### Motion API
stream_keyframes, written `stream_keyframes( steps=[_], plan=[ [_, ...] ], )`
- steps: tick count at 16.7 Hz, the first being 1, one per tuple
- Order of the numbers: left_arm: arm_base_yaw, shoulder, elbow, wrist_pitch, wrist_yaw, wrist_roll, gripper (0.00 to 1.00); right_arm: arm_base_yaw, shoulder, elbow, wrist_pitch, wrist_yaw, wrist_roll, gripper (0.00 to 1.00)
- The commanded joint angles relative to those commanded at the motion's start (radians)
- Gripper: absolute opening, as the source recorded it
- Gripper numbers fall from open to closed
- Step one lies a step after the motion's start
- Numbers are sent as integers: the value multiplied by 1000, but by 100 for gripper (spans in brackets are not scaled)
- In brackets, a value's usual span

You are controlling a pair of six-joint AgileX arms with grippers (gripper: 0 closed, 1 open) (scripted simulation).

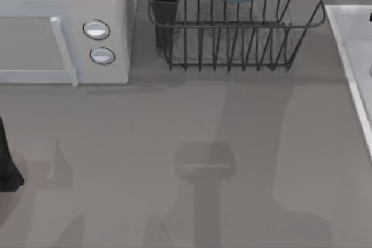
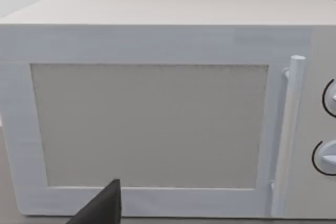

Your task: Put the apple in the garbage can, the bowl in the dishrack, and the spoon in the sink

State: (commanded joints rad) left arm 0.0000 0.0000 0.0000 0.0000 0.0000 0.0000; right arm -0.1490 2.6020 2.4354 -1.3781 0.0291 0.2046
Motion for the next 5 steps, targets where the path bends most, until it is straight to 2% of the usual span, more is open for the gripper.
stream_keyframes(
  steps=[5],
  plan=[
    [0, 0, 0, 0, 0, 0, 100, 0, 0, 0, 0, 0, 0, 100]
  ],
)
